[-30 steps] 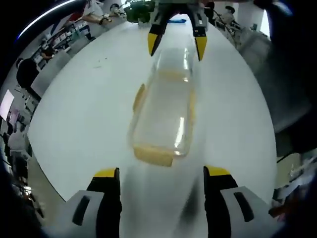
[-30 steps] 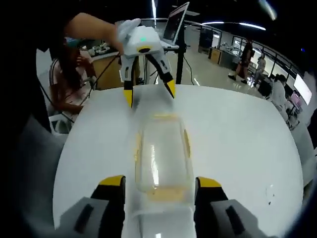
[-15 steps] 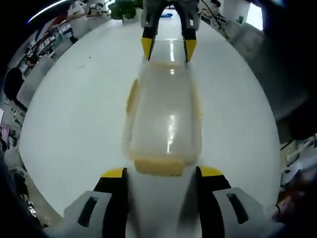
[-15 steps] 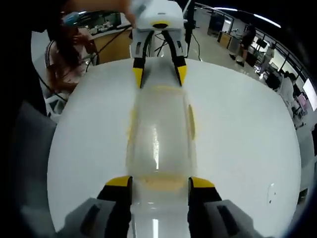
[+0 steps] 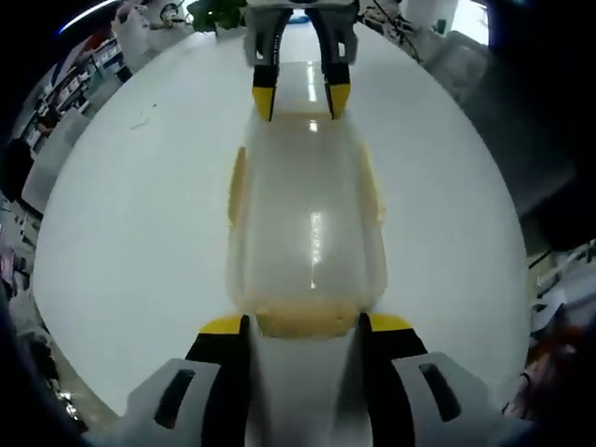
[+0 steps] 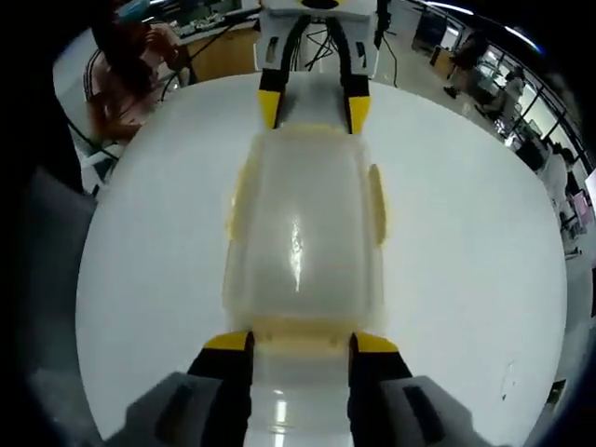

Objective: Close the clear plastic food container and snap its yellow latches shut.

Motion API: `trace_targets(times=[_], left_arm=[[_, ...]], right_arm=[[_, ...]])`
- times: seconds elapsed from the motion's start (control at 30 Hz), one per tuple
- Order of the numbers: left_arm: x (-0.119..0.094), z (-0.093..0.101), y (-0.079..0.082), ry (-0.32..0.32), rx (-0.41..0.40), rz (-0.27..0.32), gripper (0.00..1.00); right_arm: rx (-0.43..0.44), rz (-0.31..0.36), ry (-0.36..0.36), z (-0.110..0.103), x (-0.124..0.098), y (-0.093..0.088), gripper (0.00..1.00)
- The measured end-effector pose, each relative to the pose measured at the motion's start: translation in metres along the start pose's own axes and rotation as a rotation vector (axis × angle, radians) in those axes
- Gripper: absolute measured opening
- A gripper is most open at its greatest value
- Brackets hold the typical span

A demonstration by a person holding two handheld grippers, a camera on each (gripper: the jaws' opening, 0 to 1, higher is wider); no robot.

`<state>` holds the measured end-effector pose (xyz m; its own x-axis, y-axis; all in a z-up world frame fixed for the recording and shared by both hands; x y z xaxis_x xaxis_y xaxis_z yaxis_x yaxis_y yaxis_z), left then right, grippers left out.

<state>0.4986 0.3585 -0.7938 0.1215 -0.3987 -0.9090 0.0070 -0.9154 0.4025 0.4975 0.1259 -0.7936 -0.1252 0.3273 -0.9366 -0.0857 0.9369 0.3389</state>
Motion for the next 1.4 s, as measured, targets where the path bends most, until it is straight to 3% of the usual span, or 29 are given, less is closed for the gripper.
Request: trace_targets(times=[0.47,0.57,0.83,1.4], left_arm=[[0.002,0.000,0.001,0.006,0.004,-0.018,0.42],[0.001,0.000,0.001,0.010,0.012,-0.012,0.37],[-0.002,0.003,0.005,0.001,-0.013,-0.024,0.35],[-0.048,-0.002,0.020,0.056,-0.016,-0.024,0.36]], right_arm=[[0.023,0.004,0.012,0.002,0.000,-0.006,0.37],[0.040,0.009,0.007,0.002,0.000,-0.007,0.37],[0.032,-0.008,0.007,-0.001,-0.001,-0.006,0.36],[0.017,0.039,-0.020,-0.002,-0.045,0.009,0.36]])
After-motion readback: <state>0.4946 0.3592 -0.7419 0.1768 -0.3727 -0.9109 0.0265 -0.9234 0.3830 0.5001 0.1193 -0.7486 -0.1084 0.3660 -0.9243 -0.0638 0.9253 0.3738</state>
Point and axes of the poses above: the point that each gripper's makers call its tool centre point, and the gripper's own axes: x roughly forward along the fingers, z roughly to its right, y roughly out of its top, the point moved 10 cm from there along -x, roughly backward along the fingers, and after that the axes turned 6 degrees about y, right-handed, at the moved point
